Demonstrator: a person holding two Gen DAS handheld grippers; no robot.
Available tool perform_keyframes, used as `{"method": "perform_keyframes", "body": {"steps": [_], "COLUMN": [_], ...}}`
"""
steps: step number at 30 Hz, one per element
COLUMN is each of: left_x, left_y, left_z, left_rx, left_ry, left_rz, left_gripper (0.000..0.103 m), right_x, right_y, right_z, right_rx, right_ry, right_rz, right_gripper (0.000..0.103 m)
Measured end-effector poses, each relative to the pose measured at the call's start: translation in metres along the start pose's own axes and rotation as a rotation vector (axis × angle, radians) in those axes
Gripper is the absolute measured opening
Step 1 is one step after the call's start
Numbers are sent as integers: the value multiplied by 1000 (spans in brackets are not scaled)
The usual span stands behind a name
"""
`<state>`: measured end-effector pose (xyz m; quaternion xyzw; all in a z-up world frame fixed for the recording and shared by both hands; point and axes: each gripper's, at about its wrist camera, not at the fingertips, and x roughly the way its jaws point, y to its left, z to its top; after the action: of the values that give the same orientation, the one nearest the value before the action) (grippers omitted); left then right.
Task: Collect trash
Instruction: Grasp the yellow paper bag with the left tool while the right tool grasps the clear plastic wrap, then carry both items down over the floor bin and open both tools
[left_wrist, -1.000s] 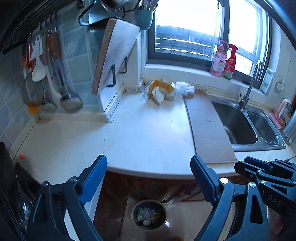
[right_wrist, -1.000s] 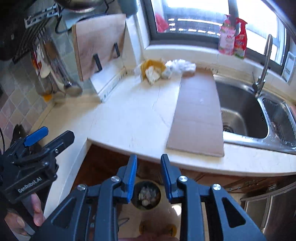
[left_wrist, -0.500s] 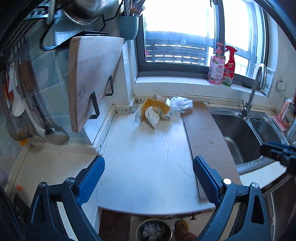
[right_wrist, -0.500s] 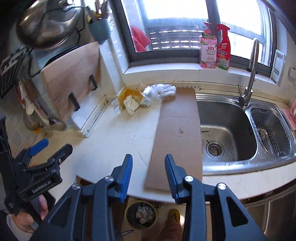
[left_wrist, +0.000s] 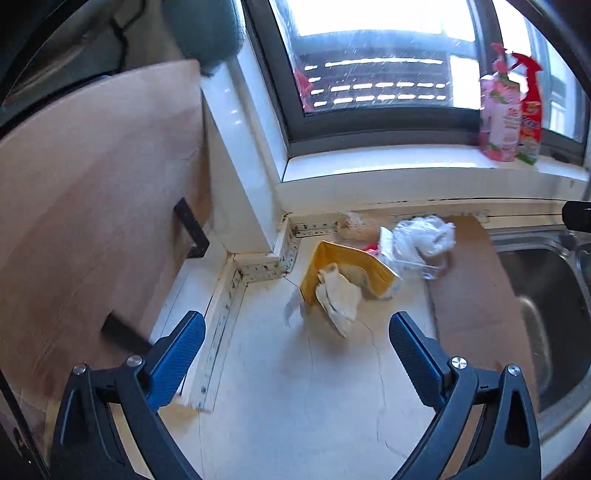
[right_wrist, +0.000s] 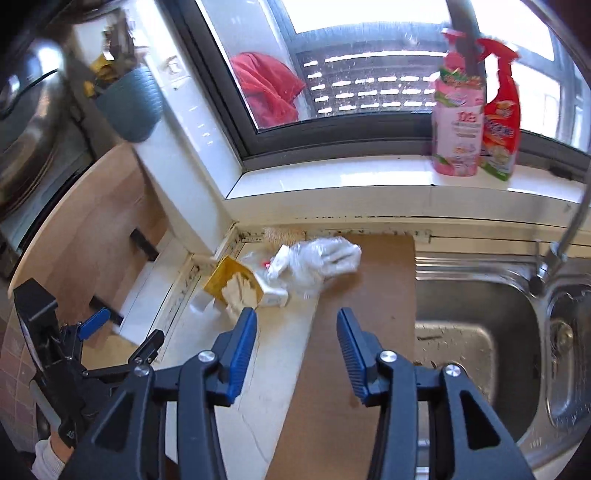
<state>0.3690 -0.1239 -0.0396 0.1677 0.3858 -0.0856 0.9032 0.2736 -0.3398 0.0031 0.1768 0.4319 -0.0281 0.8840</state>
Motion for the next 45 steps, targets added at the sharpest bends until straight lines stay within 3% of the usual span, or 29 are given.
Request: {"method": "perform_keyframes", "body": {"steps": [8, 16, 18, 20, 24, 26, 28, 32, 38, 45], "left_x": [109, 169, 180, 191, 202, 203, 204, 193, 150, 89], "left_y": [7, 19, 19, 18, 19, 19, 18, 16, 20, 30], "left_z": [27, 30, 28, 26, 22, 23, 23, 19, 20, 21], "left_rx": [-66, -162, -185, -204, -250, -263, -264, -244, -229, -276], "left_ry": [154, 244, 268, 292, 291, 288, 297, 269, 151, 41], "left_rz": [25, -50, -81, -120, -209, -237, -248, -221, -119, -124], "left_gripper": [99, 99, 93, 79, 49, 20, 9, 6, 6, 6], "right_x": [133, 215, 228, 238, 247, 249, 247, 234, 196, 147], "right_y": [-34, -41, -40, -41, -42, -40, -38, -32, -32, -27], "right_z": [49, 57, 56, 55, 53, 52, 50, 50, 50, 47], "right_rx": [110, 159, 151, 154, 145, 118, 92, 51, 37, 42], "right_ry": [150, 244, 259, 267, 261, 258, 244, 199, 121, 43], "right_rz": [124, 123, 113, 112, 120, 124, 125, 109, 125, 165], "right_gripper": [46, 46, 46, 46, 42, 21, 14, 10, 10, 10]}}
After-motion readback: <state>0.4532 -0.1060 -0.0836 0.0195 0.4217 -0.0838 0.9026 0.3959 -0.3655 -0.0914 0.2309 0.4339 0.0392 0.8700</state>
